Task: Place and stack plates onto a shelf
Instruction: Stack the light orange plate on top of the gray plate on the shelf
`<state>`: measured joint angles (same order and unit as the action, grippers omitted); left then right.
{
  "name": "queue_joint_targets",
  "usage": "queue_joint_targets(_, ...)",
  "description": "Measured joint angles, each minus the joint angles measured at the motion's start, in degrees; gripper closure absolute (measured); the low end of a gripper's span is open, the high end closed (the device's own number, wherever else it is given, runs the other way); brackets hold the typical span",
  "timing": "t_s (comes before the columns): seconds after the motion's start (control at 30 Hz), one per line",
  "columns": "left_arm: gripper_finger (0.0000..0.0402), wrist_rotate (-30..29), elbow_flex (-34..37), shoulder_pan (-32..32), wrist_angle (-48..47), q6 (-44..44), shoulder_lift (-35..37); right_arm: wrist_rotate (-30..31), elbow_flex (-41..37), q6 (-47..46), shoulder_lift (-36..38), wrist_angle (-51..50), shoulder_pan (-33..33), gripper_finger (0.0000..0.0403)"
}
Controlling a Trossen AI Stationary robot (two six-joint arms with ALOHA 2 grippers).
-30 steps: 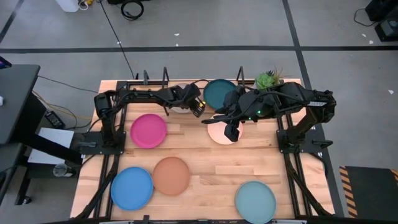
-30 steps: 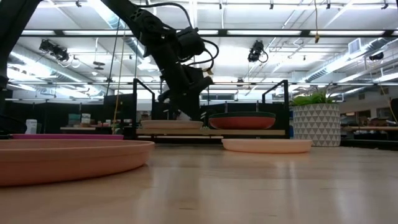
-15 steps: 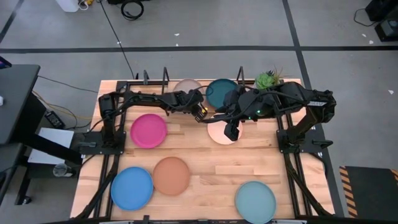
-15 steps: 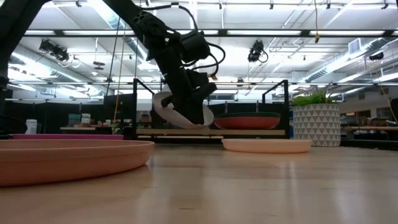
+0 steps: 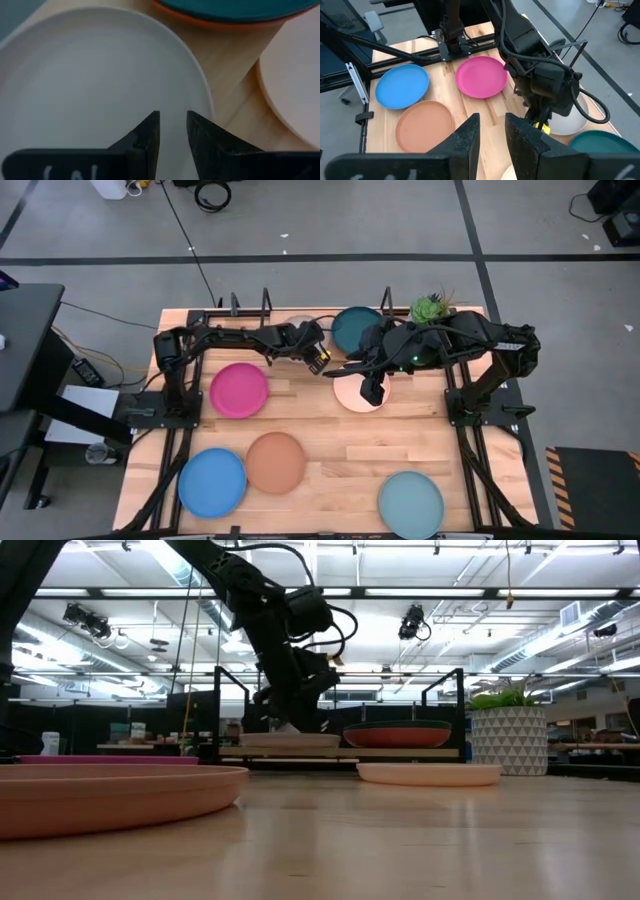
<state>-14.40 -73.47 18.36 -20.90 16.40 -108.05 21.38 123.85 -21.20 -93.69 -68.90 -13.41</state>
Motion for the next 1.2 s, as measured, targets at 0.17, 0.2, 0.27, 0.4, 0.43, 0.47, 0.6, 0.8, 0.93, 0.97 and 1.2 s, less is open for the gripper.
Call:
queue_joint_targets(0.17, 0.0299, 3.15, 0.00, -0.24, -1.89, -3.09, 4.63, 0.00, 0.00, 1.71, 0.00, -0.64, 0.34, 0.0305)
queue_joint_targets(0.2, 0.0299, 5.23, 0.00, -0.39, -3.04, -3.60, 6.20, 0.00, 0.00, 1.96, 0.00, -1.15, 0.45, 0.0305)
queue_joint_targets(0.27, 0.0299, 9.18, 0.00, -1.82, -5.38, -4.73, 9.24, 0.05, 0.00, 2.08, 0.00, -2.83, 0.68, 0.0305)
queue_joint_targets(0.4, 0.0299, 12.32, -0.02, -8.67, -8.21, -9.84, 13.28, 1.12, 0.01, 1.95, 0.00, -5.69, 0.85, 0.0305)
queue_joint_targets(0.43, 0.0299, 12.35, -0.02, -10.80, -7.50, -11.94, 13.49, 1.66, 0.02, 2.05, 0.00, -6.07, 0.85, 0.0305)
queue_joint_targets(0.47, 0.0299, 12.35, -0.02, -12.85, -6.57, -14.11, 13.42, 2.09, 0.02, 2.26, 0.00, -6.34, 0.83, 0.0305)
queue_joint_targets(0.6, 0.0299, 12.68, -0.07, -19.29, 0.41, -18.34, 9.81, 3.33, 0.02, 3.72, 0.49, -6.93, 0.85, 0.0305)
queue_joint_targets(0.8, 0.0299, 19.65, -0.04, -20.52, 15.67, -9.38, 1.67, 3.30, 0.02, 3.83, 2.03, -6.91, 0.92, 0.0305)
queue_joint_targets(0.93, 0.0299, 19.77, -1.59, -20.28, 19.78, -8.49, -2.87, 3.13, 0.02, 3.85, 2.43, -7.01, 0.90, 0.0305)
queue_joint_targets(0.97, 0.0299, 19.82, -2.36, -20.09, 19.45, -8.80, -4.16, 3.11, 0.02, 3.85, 2.45, -7.03, 0.90, 0.0305)
queue_joint_targets(1.2, 0.0299, 19.14, -9.30, -18.94, 20.10, -16.53, -13.12, 1.10, 0.02, 4.42, 2.30, -6.99, 0.90, 0.0305)
